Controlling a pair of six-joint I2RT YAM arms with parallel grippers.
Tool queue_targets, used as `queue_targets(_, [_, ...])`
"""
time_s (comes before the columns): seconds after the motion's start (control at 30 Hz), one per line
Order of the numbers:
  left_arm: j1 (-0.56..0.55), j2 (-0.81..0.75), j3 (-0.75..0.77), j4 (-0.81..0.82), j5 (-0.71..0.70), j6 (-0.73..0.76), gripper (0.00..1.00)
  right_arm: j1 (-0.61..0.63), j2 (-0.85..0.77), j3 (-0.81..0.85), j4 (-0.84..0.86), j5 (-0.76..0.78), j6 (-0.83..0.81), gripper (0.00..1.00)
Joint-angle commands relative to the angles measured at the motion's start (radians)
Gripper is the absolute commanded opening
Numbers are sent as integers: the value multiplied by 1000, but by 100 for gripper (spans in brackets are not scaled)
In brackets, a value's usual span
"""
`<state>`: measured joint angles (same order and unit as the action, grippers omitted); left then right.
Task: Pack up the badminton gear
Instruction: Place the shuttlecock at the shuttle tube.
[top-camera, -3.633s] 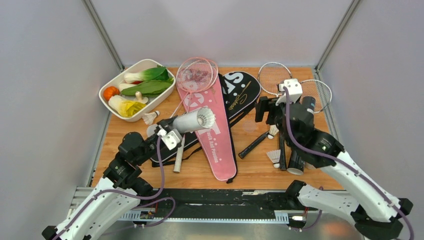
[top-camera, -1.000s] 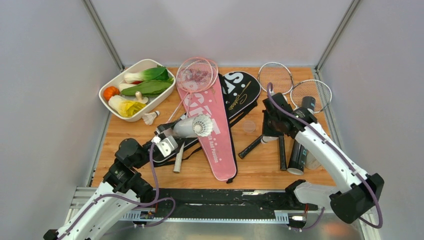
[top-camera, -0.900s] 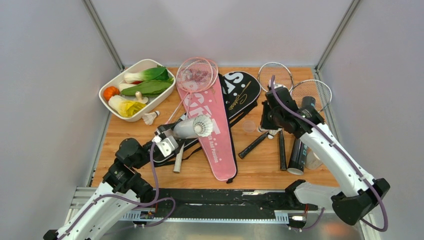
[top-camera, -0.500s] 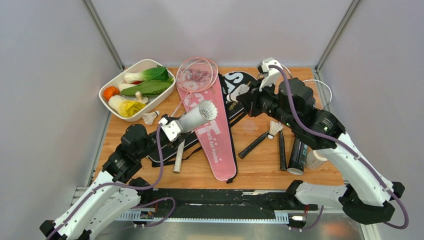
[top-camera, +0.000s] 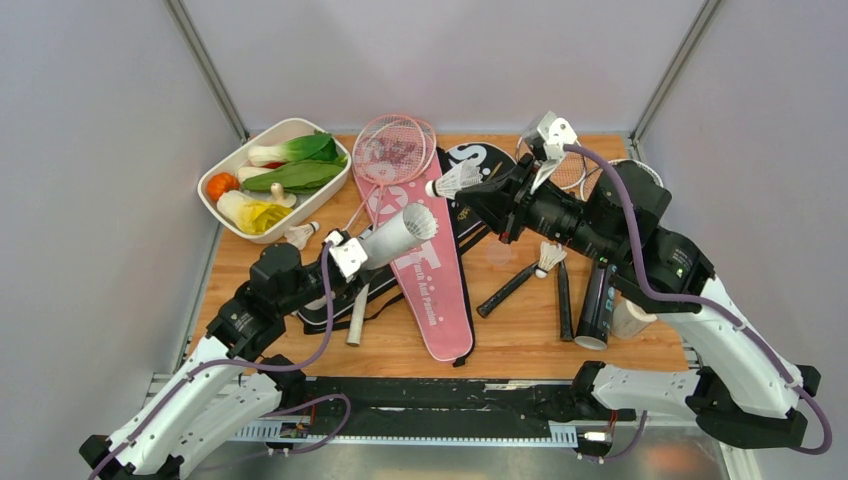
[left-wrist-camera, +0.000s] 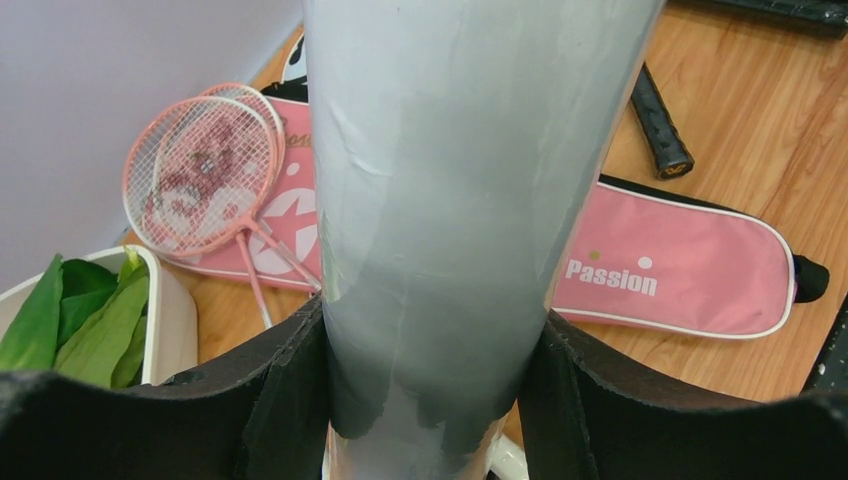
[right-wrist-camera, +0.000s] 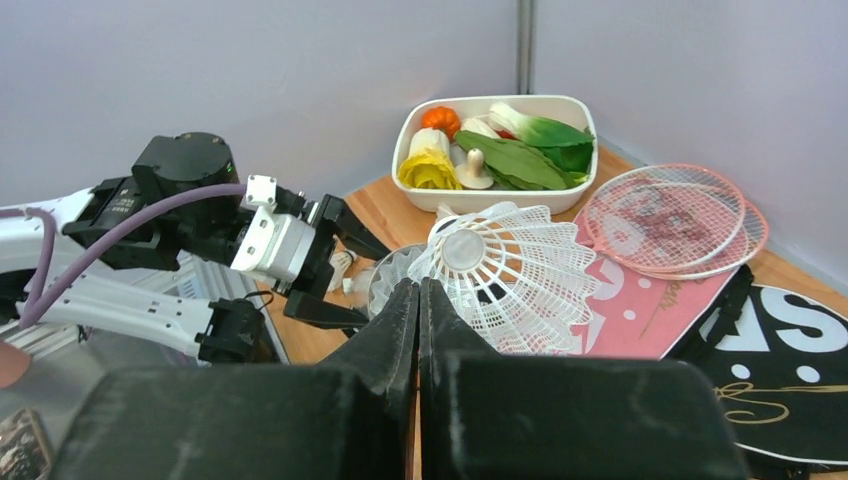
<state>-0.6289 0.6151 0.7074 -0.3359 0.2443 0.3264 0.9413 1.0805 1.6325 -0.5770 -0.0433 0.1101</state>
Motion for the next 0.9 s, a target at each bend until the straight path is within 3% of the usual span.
queue_targets(0.0, [-5,-7,62,13,-1,32,0,8,0,-37,41,-123,35,0])
queue_targets(0.5, [-5,-17,72,26,102,98,0,16,93,-150,-8,-316,93,0])
queue_targets(0.87, [-5,-27,17,134,152,130,0,17,79,-294,167,-384,179,0])
